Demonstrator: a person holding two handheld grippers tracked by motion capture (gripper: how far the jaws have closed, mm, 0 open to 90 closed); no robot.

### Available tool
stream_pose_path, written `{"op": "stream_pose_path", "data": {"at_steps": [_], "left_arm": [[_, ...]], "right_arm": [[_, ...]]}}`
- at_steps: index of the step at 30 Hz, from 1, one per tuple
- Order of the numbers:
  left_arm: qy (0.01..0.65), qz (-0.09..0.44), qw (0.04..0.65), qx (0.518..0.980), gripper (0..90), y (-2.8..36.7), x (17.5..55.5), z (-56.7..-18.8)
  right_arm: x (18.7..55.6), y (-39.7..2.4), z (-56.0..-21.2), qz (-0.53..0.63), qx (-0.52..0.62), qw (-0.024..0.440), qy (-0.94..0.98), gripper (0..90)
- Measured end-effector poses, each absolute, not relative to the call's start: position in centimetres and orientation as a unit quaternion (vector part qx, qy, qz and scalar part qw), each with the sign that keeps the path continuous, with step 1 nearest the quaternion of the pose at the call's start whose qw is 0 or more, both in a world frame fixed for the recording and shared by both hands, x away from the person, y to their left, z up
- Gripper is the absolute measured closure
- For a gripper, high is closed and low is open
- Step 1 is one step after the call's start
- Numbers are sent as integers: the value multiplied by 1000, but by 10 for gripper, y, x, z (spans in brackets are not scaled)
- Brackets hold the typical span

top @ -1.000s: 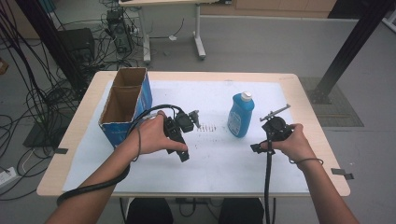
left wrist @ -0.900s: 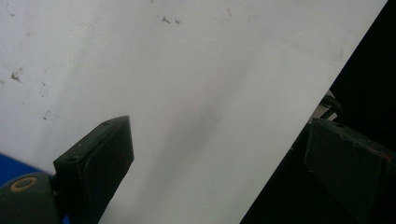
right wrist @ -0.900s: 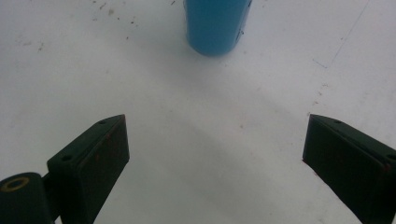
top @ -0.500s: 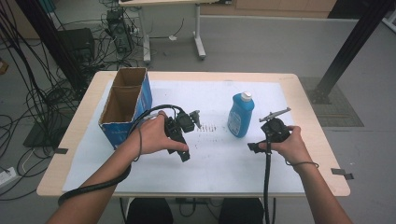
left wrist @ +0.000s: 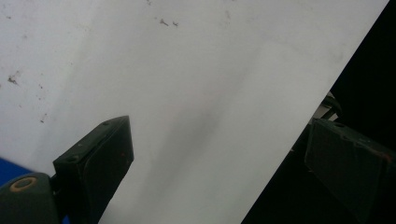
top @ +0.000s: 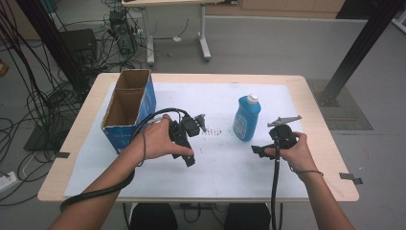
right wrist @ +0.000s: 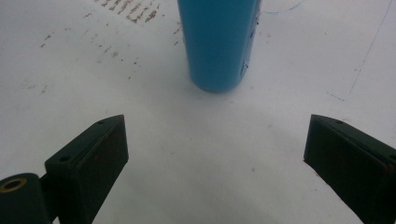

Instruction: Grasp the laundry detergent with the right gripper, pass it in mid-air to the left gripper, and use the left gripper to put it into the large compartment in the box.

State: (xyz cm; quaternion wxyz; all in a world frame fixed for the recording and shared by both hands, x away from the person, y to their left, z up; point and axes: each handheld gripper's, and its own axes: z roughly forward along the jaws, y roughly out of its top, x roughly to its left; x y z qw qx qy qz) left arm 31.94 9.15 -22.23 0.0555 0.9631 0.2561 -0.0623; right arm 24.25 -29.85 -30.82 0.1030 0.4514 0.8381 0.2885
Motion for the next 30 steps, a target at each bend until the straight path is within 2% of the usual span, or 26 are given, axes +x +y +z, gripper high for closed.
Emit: {"op": "stream_pose_path", "data": {"at_steps": [15,30], "left_arm": [[254,-60,54,964,82,90,318,-222],[254,-60,58,964,82,90,316,-221]], "right_arm": [[240,-303,-317,303,445,98,837,57],[229,-307,-324,345,427,115,828,46]]}}
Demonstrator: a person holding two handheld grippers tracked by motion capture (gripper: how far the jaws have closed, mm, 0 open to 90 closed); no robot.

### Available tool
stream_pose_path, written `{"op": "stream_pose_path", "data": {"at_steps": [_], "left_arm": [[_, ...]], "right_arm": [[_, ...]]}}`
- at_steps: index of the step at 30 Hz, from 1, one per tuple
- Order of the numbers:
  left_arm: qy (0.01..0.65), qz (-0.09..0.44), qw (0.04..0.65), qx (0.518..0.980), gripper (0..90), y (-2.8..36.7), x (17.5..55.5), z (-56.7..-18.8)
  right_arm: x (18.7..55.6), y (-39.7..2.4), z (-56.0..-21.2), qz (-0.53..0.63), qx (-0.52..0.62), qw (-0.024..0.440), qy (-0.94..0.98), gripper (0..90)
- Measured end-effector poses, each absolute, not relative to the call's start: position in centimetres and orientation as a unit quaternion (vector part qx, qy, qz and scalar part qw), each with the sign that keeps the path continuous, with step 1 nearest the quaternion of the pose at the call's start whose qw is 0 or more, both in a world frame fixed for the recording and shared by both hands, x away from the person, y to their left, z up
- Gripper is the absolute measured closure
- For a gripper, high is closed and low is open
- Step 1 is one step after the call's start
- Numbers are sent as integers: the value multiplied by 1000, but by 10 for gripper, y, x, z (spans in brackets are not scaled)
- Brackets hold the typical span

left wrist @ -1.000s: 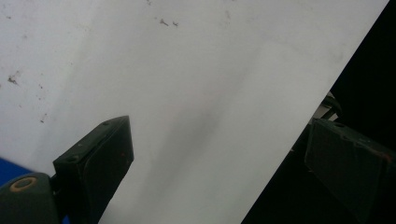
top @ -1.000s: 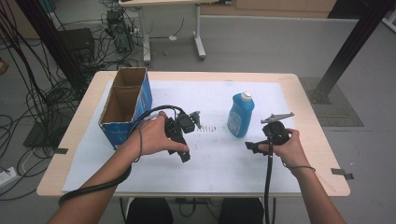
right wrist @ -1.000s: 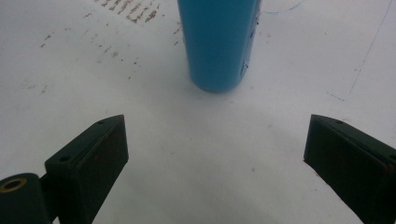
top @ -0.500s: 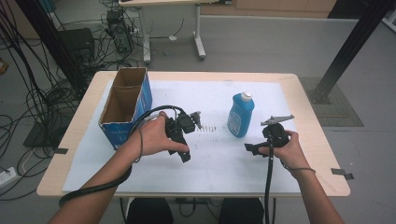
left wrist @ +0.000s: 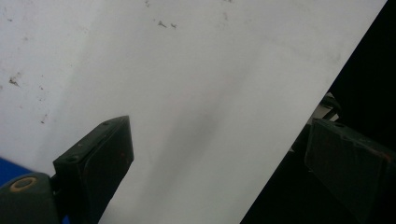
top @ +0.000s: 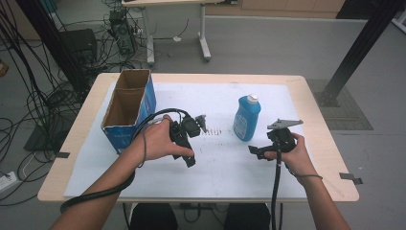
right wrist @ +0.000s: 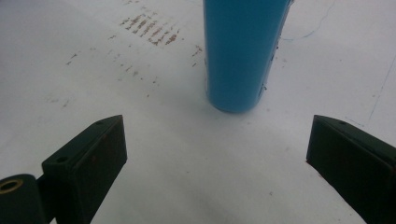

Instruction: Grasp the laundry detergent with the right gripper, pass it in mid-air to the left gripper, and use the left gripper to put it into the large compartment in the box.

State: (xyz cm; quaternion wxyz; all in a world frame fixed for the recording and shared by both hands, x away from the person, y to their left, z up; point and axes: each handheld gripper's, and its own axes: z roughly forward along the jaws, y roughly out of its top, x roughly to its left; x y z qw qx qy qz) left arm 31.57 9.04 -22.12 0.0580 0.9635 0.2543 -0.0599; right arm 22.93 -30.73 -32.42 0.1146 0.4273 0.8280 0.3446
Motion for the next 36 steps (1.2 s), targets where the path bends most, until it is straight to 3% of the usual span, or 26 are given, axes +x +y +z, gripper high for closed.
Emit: {"op": "stream_pose_path", "data": {"at_steps": [36], "left_arm": [[253,-57,55,964,81,87,315,-223]], "right_arm": [[230,-294,-352,382,442,146,798,43]]}}
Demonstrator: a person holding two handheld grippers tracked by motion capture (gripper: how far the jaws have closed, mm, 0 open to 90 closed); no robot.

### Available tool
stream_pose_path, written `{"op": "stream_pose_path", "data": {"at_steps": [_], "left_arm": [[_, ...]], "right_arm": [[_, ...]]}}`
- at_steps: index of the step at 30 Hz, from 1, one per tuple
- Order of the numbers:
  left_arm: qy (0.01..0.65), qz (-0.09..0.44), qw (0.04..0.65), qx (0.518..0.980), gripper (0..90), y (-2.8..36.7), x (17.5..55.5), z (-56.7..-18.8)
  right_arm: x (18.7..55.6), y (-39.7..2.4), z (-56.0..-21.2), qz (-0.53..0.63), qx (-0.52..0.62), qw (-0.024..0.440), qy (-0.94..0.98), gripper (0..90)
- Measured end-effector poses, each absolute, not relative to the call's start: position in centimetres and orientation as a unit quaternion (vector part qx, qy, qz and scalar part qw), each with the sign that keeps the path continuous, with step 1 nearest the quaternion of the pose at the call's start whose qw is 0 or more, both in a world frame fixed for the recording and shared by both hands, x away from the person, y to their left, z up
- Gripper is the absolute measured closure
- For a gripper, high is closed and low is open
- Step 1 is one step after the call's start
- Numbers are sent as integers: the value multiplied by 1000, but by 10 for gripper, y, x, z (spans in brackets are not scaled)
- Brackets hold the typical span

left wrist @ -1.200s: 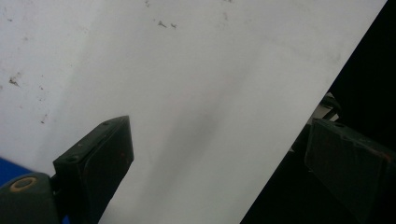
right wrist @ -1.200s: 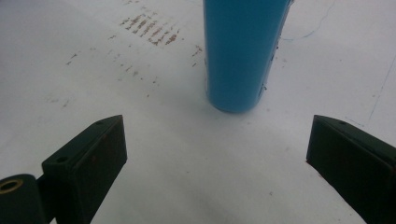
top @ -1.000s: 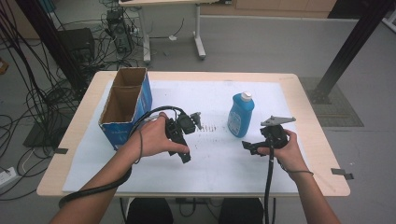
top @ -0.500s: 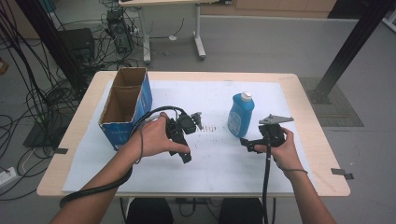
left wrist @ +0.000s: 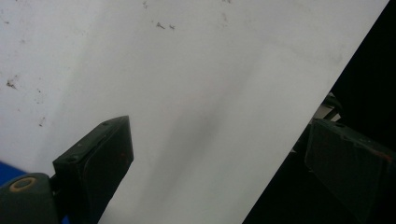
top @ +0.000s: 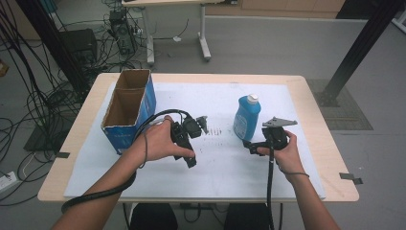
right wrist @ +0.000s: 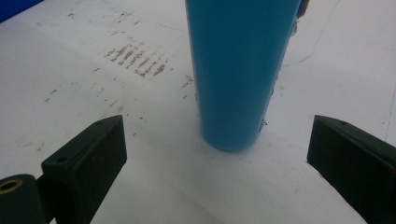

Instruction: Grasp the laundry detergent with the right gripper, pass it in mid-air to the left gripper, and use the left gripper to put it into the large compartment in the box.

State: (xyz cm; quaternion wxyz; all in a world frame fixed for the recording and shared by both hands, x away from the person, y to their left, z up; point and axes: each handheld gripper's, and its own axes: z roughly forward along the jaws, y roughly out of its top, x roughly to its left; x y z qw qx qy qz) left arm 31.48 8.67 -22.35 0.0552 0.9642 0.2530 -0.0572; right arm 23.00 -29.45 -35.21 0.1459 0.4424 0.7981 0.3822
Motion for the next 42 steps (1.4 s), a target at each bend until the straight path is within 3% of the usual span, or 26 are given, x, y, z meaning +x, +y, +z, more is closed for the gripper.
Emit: {"op": "stream_pose_path", "data": {"at_steps": [42], "left_arm": [[252,-55,56,965,81,86,317,-226]], "right_arm": [[234,-288,-361,393,448,161,787,49]]}}
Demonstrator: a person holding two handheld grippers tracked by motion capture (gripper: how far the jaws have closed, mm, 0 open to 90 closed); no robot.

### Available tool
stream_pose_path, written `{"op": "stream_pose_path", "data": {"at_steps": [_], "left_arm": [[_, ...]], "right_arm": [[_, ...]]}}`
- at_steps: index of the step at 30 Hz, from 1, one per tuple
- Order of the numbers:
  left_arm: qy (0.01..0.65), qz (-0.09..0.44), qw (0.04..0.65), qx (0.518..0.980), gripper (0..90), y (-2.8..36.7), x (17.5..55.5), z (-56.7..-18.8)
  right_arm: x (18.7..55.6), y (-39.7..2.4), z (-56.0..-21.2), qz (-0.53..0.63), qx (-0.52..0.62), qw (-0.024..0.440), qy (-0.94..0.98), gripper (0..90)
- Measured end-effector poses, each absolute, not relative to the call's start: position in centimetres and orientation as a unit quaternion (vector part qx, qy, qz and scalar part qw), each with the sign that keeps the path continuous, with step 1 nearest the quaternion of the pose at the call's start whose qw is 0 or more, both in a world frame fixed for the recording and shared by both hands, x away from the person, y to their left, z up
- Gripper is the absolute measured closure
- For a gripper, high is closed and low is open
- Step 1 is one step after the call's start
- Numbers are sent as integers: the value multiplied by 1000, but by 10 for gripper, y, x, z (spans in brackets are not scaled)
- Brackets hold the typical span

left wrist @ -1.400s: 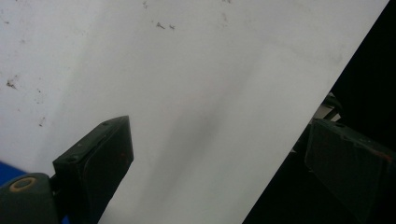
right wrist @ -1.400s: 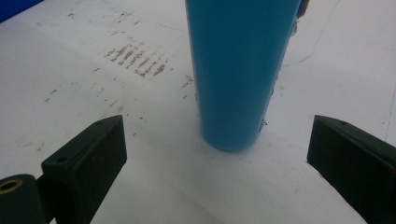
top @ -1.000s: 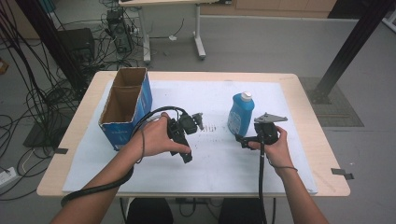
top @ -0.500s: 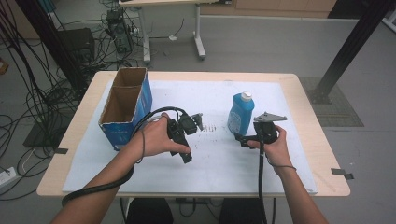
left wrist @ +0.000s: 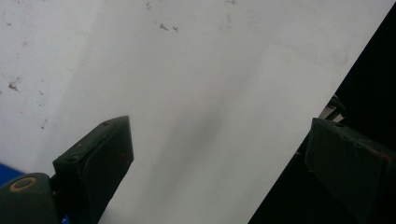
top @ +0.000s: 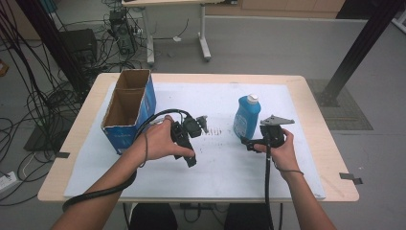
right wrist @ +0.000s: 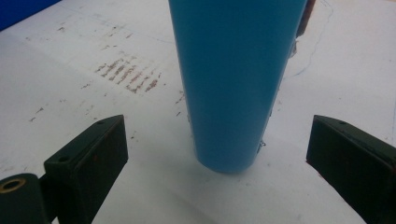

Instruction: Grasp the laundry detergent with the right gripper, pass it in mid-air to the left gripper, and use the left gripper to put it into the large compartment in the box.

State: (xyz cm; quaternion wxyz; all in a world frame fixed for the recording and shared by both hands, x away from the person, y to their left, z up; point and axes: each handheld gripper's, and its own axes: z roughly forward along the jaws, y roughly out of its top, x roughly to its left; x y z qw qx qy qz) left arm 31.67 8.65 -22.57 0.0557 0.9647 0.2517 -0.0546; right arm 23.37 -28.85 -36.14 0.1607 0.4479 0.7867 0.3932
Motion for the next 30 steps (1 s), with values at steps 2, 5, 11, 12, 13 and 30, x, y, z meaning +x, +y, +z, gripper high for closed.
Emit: {"op": "stream_pose_path", "data": {"at_steps": [2,5,11,12,13,30], "left_arm": [[251,-55,56,965,81,87,317,-226],[251,-54,57,965,80,86,316,-226],[251,-54,57,965,80,86,316,-226],[251,-54,57,965,80,86,316,-226],[251,-54,56,965,81,86,316,-226],[252,-53,56,965,81,87,316,-226]], "right_arm": [[233,-289,-362,394,448,161,786,49],[233,-289,-361,395,448,162,786,49],[233,-288,-362,395,448,161,785,49],[233,-288,-362,396,448,161,785,49],[233,-288,-362,395,448,161,785,49],[233,-287,-362,395,449,162,785,50]]}}
